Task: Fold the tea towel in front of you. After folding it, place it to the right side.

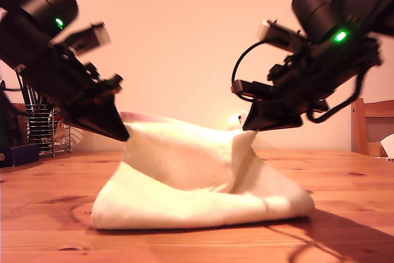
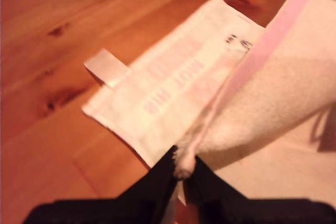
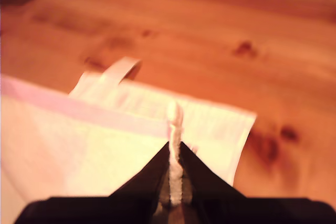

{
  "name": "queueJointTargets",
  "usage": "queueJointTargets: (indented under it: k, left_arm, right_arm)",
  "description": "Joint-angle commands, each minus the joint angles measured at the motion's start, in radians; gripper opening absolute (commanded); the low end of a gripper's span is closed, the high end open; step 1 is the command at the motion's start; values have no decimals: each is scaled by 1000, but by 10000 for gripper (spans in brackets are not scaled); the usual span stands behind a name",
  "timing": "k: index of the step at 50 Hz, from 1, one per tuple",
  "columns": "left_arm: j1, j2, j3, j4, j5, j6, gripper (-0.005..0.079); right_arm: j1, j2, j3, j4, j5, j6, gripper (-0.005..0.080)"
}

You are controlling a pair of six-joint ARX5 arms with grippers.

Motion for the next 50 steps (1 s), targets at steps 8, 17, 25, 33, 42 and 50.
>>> queueJointTargets:
  k: [8,17,25,33,42,50]
  left_arm:
    - [16,93,44,8,5,13,-22]
    - [33,120,66,11,3,13,-22]
    - [51,129,77,21,-7,13,-21]
    - [68,130,77,51,-31,12,53]
    - [79,143,77,55,-31,12,170]
    - [79,148,77,33,-26,8,171]
  right_arm:
    - [-22,92,76,21,2,-7,-11]
    - [-26,179,109,54,2,-7,-10]
    - [-26,231,131,80,4,-7,56]
    - [-26,245,148,131,52,-7,120]
    - [-26,245,164,127,52,-7,170]
    - [-31,245,168,100,48,-5,216]
